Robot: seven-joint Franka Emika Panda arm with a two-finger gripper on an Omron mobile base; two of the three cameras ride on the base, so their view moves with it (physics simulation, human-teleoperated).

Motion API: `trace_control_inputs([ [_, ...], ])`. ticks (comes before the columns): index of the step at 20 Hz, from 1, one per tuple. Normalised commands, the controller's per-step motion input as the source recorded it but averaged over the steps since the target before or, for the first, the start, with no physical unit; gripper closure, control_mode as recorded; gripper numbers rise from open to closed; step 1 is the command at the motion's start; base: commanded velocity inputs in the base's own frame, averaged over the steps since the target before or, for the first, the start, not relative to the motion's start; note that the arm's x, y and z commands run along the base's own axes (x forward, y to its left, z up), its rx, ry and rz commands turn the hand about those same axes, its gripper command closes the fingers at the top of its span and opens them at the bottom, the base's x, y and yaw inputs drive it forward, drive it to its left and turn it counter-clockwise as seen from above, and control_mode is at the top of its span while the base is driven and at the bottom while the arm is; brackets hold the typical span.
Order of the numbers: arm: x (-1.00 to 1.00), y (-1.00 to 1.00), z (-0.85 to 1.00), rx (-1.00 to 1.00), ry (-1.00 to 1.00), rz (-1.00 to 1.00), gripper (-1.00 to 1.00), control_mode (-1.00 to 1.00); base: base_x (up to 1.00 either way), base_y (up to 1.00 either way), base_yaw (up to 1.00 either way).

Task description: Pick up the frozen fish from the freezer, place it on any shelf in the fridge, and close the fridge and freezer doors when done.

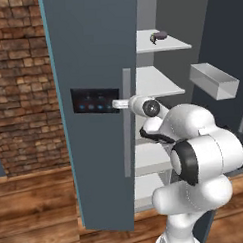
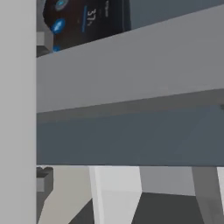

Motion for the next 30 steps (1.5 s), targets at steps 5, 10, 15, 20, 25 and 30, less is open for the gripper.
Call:
trace_control_inputs([
  [5,1.0,-0.08,-0.09,-0.03,0.07,-0.06,-1.0,-1.0,0.0,0.0,0.0],
  [10,0.7,0.0,-0.08,-0.02,0.11,-0.06,-1.0,-1.0,0.0,0.0,0.0],
  [15,0.0,0.0,0.0,0.0,0.0,0.0,-1.0,-1.0,0.0,0.0,0.0],
  [20,0.0,0.01,0.37,0.0,-0.01,0.0,-1.0,-1.0,0.0,0.0,0.0],
  [25,0.01,0.15,0.54,0.0,-0.03,0.0,-1.0,-1.0,0.0,0.0,0.0],
  [30,0.0,0.4,0.44,-0.04,-0.03,0.0,-1.0,-1.0,0.0,0.0,0.0],
])
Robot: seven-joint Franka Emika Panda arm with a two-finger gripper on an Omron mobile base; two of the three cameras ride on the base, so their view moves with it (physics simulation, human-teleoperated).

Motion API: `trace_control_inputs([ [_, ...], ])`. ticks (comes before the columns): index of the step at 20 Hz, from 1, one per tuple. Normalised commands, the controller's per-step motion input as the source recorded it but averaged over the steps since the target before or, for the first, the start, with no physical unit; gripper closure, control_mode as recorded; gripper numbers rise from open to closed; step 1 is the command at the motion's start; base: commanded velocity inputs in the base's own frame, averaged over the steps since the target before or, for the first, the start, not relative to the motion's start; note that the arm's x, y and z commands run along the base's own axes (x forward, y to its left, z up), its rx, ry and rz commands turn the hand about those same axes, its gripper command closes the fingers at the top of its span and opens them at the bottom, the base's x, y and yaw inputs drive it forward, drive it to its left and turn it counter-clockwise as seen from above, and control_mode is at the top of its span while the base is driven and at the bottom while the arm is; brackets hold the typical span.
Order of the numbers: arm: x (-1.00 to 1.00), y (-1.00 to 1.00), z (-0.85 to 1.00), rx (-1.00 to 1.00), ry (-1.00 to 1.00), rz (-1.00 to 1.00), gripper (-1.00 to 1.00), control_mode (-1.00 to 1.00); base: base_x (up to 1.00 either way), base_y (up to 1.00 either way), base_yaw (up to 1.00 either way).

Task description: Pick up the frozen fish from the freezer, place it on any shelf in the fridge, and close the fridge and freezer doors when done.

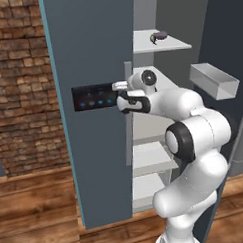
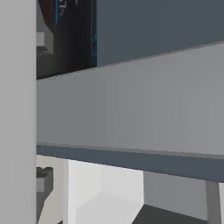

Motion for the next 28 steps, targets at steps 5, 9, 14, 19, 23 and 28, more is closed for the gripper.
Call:
trace_control_inputs([
  [5,-0.16,0.14,0.62,-0.01,-0.01,0.0,-1.0,-1.0,0.0,0.0,0.0],
  [9,-0.67,0.0,0.85,0.0,-0.02,0.0,-1.0,-1.0,0.0,0.0,0.0],
  [14,-1.0,0.0,0.98,0.0,-0.02,0.0,-1.0,-1.0,0.0,0.0,0.0],
  [19,-1.0,-0.1,0.74,0.0,0.0,0.0,-1.0,-1.0,0.0,0.0,0.0],
  [23,-1.0,-0.32,0.05,0.0,-0.05,0.0,-1.0,-1.0,0.0,0.0,0.0],
  [28,-1.0,-0.47,-0.07,0.0,-0.09,0.0,-1.0,-1.0,0.0,0.0,0.0],
])
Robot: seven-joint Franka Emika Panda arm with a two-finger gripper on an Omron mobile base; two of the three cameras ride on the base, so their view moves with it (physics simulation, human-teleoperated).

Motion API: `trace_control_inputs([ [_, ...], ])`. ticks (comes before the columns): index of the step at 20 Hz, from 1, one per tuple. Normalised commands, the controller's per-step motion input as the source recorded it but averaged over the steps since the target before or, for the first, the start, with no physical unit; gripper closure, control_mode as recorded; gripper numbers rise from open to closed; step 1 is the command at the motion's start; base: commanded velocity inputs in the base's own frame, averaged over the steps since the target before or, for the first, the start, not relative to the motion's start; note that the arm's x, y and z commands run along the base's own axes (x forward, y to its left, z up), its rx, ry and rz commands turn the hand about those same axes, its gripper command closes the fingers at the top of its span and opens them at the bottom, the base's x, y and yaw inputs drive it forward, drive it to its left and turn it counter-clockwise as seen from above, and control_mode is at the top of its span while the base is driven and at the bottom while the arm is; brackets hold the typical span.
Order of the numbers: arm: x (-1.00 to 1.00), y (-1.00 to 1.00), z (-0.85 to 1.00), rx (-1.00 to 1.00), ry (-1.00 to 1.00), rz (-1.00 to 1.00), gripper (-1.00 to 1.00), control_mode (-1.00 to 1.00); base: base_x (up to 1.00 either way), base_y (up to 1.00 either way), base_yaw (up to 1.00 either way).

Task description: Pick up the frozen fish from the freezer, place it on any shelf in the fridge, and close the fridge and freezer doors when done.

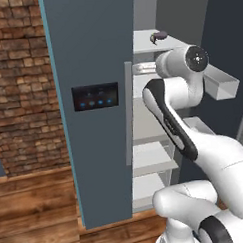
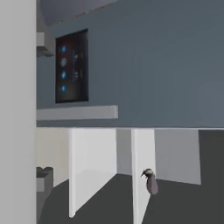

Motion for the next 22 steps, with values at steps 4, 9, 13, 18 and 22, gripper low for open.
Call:
trace_control_inputs([
  [4,-1.0,-0.53,-0.19,0.0,-0.11,0.0,-1.0,-1.0,0.0,0.0,0.0],
  [9,-1.0,-0.56,-0.01,0.0,-0.12,0.0,-1.0,-1.0,0.0,0.0,0.0],
  [13,-1.0,-0.67,0.18,0.02,-0.1,0.0,-1.0,-1.0,0.0,0.0,0.0],
  [18,-1.0,-0.84,0.37,0.04,0.0,0.0,-1.0,-1.0,0.0,0.0,0.0],
  [22,-1.0,-1.0,0.18,0.09,0.08,0.0,-1.0,-1.0,0.0,0.0,0.0],
])
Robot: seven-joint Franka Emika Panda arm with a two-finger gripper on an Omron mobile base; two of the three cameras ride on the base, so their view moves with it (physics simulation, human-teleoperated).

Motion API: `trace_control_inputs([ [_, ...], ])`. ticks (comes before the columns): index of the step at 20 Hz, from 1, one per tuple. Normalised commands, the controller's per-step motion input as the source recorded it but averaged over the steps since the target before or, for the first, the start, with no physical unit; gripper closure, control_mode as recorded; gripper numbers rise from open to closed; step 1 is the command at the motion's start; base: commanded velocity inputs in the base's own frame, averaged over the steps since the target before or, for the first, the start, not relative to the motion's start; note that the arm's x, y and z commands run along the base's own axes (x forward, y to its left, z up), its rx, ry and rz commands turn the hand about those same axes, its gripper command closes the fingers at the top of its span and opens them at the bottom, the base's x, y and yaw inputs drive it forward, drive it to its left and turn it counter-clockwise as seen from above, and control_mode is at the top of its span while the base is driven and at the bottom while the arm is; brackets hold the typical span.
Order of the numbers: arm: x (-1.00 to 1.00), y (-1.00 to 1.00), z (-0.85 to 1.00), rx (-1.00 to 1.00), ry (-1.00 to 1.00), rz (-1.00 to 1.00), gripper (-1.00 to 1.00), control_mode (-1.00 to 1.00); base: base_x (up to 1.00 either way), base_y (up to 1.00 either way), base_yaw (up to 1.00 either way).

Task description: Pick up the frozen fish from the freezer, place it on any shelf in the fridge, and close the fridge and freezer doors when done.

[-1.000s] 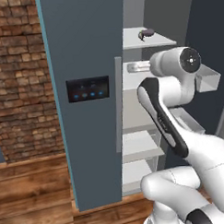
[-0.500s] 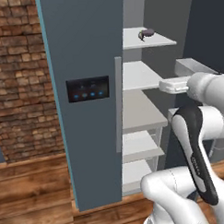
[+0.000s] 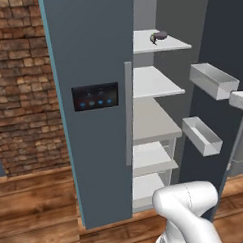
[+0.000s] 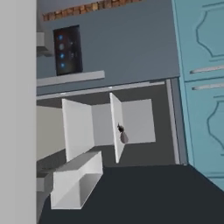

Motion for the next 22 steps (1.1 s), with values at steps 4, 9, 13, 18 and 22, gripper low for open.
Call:
trace_control_inputs([
  [4,-0.87,-1.0,0.01,0.09,0.12,0.01,-1.0,-1.0,0.0,0.0,0.0],
  [9,0.05,-0.89,-0.03,0.02,0.01,0.08,-1.0,-1.0,0.0,0.0,0.0],
  [13,0.41,-0.6,-0.26,0.0,0.04,0.02,-1.0,-1.0,0.0,0.0,0.0],
  [18,0.33,-0.35,-0.32,0.03,0.11,0.0,-1.0,-1.0,0.0,0.0,0.0],
  [22,0.42,-0.18,-0.17,0.0,0.14,0.0,-1.0,-1.0,0.0,0.0,0.0],
])
